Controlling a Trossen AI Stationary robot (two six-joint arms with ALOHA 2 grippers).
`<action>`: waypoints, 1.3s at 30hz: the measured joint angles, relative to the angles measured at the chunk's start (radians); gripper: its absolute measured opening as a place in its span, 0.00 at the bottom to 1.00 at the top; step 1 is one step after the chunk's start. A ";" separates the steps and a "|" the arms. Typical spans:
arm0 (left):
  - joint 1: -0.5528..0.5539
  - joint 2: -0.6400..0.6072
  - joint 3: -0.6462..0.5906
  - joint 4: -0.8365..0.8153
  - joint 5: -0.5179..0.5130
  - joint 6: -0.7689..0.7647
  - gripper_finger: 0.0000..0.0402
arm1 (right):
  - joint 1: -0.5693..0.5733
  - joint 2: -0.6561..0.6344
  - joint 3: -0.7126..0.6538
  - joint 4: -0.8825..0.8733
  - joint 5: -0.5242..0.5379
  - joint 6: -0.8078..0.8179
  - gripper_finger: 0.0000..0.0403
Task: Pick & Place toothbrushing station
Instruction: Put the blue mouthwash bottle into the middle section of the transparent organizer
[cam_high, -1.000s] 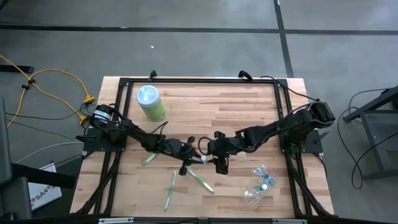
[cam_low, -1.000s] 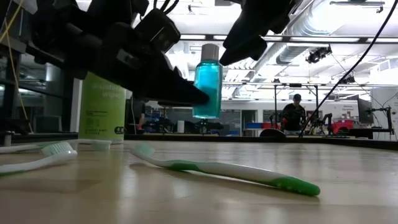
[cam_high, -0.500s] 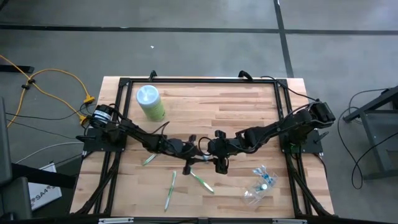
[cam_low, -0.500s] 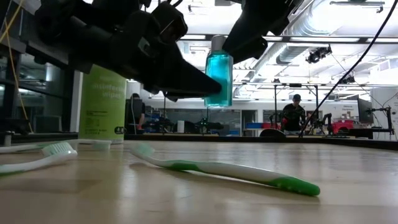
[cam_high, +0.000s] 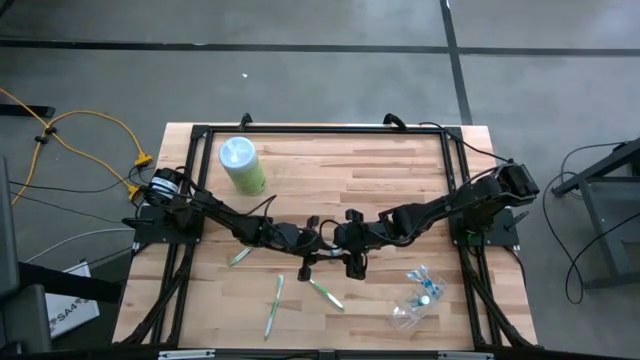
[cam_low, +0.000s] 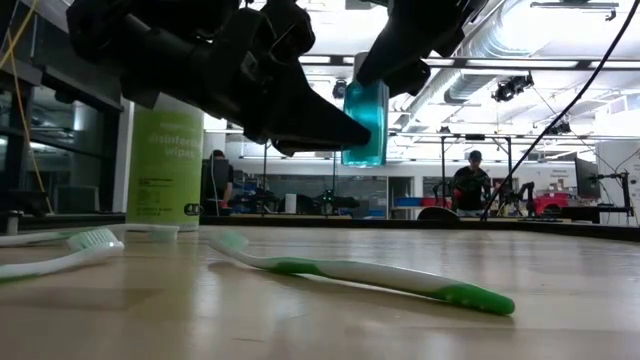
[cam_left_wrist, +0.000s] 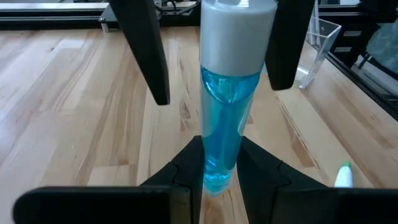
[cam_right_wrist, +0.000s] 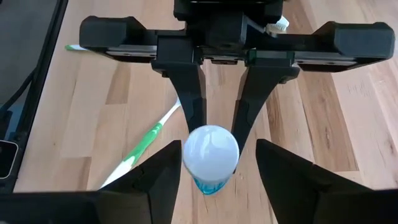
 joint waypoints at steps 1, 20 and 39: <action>0.000 0.000 0.001 0.001 0.000 0.000 0.18 | 0.000 0.000 0.000 0.000 0.000 0.003 0.49; 0.000 0.000 0.002 0.033 -0.007 0.011 0.18 | 0.000 0.000 0.000 -0.016 -0.003 0.026 0.32; -0.003 0.000 0.002 0.010 -0.004 0.023 0.40 | 0.000 0.000 0.000 -0.015 -0.029 0.026 0.20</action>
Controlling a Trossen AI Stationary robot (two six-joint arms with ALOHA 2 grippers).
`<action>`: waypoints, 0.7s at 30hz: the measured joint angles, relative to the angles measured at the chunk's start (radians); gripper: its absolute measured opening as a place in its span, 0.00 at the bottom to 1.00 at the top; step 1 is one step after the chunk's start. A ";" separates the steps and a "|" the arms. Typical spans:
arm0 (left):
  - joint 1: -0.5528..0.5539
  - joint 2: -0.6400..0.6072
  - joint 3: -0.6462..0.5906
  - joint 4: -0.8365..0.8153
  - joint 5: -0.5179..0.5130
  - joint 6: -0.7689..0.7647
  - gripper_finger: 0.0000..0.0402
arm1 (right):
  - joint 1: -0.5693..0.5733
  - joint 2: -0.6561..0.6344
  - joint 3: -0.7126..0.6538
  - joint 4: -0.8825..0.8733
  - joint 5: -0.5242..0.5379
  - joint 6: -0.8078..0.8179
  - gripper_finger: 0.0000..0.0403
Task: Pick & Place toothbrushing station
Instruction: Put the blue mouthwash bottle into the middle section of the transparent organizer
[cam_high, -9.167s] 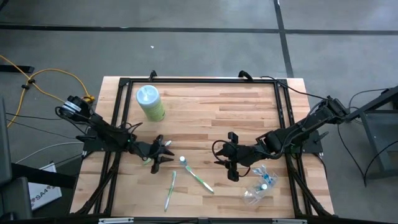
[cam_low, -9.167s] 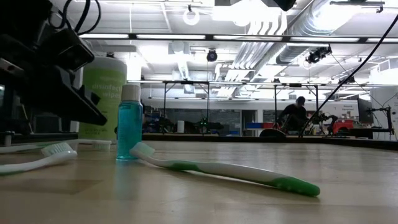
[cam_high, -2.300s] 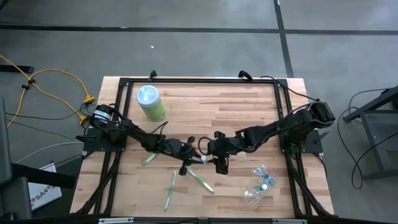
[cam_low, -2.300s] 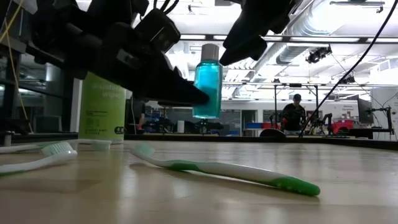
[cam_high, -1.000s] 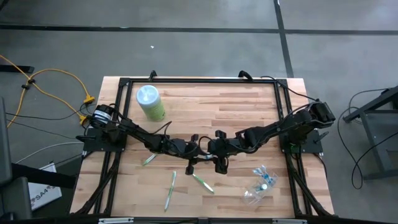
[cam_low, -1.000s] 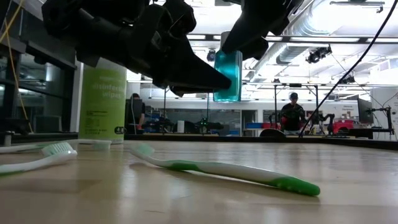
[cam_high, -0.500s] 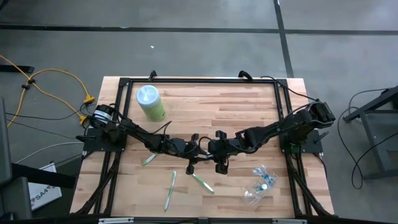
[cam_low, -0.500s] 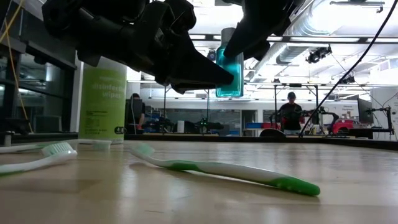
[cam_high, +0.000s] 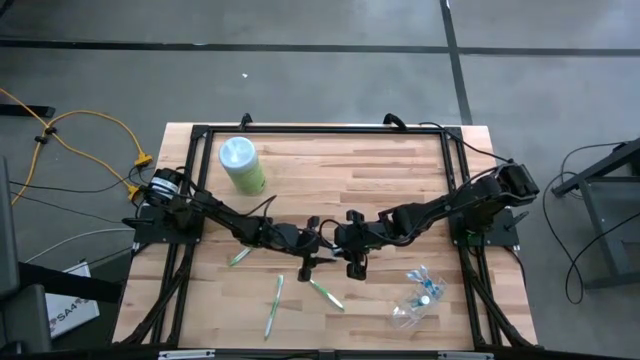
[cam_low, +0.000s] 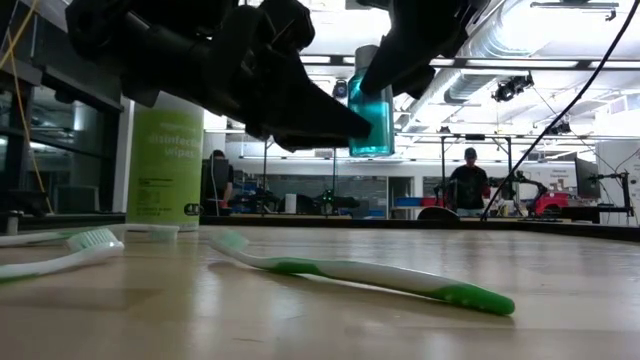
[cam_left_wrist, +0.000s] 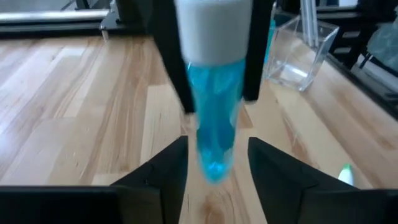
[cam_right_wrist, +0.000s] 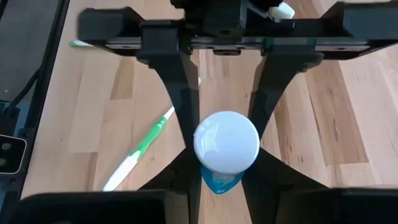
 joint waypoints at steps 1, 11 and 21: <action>0.000 0.000 0.000 -0.010 0.000 0.000 0.42 | 0.000 0.000 0.000 0.000 0.000 0.000 0.20; -0.005 0.000 0.000 -0.018 0.005 0.011 0.44 | 0.052 -0.015 0.000 -0.032 0.031 0.039 0.20; -0.010 0.000 0.000 -0.020 0.005 -0.001 0.44 | 0.161 -0.152 0.000 -0.136 0.174 0.159 0.20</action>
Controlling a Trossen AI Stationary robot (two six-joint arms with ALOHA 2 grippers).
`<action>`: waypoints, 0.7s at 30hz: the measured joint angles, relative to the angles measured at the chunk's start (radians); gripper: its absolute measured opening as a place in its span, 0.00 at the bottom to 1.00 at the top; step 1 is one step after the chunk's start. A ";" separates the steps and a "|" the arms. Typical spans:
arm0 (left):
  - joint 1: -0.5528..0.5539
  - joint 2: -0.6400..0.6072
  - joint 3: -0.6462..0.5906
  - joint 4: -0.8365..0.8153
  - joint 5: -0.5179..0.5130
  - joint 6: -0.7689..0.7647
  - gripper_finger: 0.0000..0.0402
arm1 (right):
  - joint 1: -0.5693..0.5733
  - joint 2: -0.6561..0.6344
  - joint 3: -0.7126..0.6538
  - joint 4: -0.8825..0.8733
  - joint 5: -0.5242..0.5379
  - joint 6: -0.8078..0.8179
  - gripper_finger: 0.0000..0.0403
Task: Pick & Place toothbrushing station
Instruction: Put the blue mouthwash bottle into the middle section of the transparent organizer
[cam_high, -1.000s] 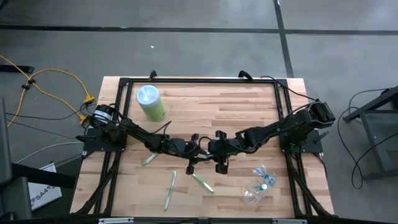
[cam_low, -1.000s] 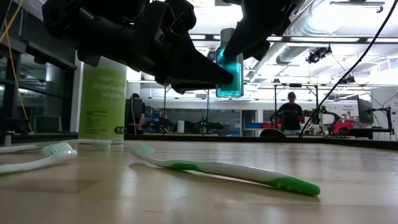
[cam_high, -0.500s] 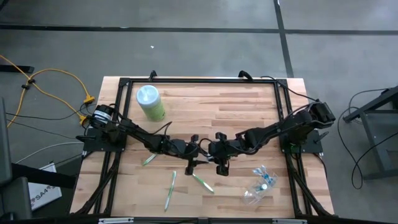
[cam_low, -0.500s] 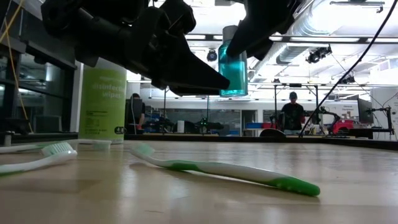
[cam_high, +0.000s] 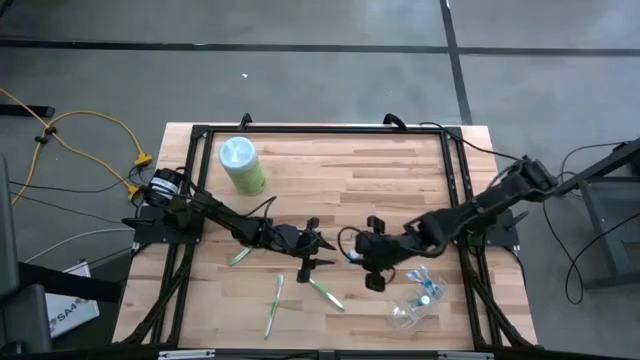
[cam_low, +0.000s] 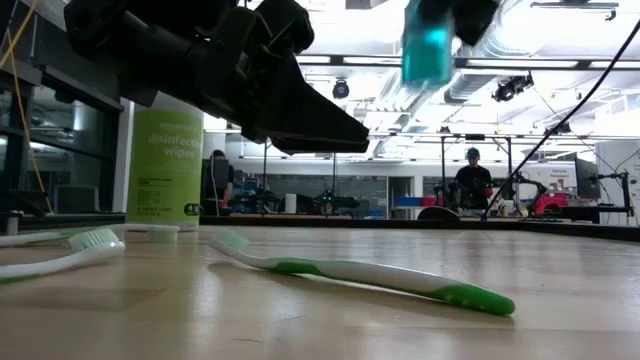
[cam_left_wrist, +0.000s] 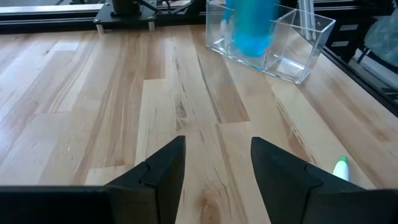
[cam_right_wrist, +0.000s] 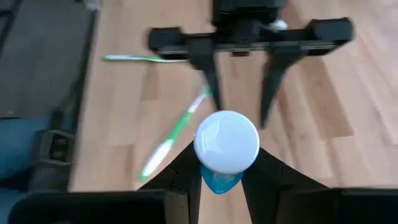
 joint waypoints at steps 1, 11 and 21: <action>-0.003 0.000 0.000 0.000 0.000 0.000 0.44 | 0.018 -0.009 0.000 -0.003 0.007 0.013 0.20; -0.016 0.000 0.000 0.009 0.001 0.005 0.44 | 0.210 -0.036 0.000 -0.070 0.023 0.130 0.20; -0.017 0.000 -0.002 0.089 0.003 -0.021 0.44 | 0.454 -0.035 0.000 -0.221 0.168 0.310 0.20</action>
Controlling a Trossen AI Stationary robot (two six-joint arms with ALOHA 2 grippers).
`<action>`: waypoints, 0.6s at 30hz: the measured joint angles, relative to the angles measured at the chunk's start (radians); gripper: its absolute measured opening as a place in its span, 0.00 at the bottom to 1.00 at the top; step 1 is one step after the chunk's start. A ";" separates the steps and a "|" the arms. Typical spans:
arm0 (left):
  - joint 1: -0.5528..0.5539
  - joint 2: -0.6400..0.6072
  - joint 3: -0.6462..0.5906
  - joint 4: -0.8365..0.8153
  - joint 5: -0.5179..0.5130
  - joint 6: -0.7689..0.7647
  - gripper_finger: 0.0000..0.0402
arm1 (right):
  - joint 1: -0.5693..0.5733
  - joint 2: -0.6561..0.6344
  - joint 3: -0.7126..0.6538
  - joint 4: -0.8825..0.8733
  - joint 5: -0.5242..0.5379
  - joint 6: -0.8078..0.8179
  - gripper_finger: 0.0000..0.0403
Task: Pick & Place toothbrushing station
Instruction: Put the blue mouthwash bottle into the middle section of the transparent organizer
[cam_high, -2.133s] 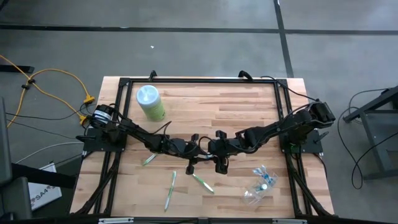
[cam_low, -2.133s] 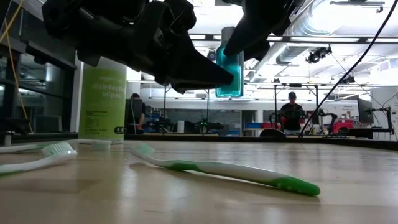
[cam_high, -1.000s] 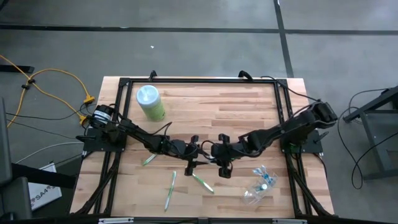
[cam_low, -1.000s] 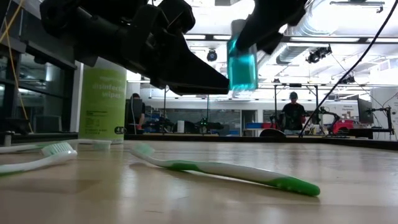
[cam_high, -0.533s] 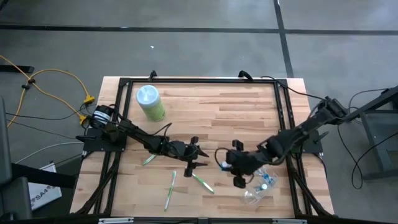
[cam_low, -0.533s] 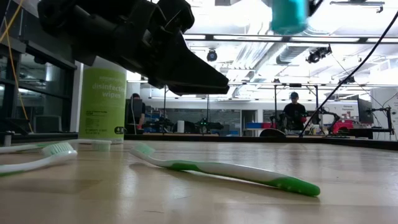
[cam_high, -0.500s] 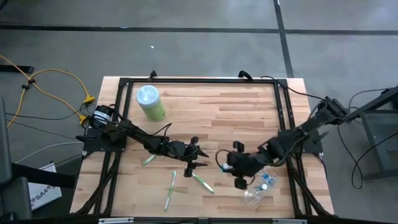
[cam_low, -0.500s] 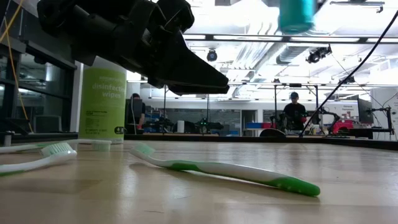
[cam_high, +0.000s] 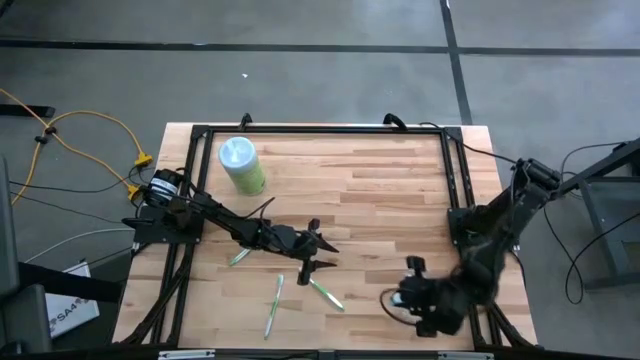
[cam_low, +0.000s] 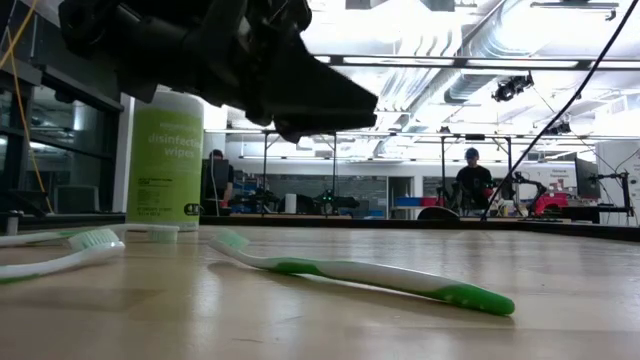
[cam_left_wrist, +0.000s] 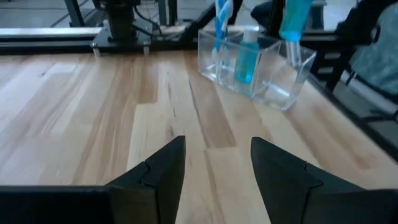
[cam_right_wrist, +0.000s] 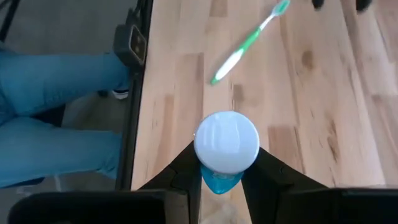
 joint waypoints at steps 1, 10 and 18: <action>0.000 0.000 0.000 0.010 0.000 -0.008 0.44 | 0.024 0.000 0.000 -0.019 0.022 0.031 0.20; -0.004 0.000 0.000 0.104 0.000 -0.031 0.44 | 0.179 0.001 0.000 -0.146 0.180 0.350 0.20; -0.004 0.000 0.000 0.108 -0.001 -0.028 0.44 | 0.217 0.003 0.000 -0.228 0.192 0.478 0.20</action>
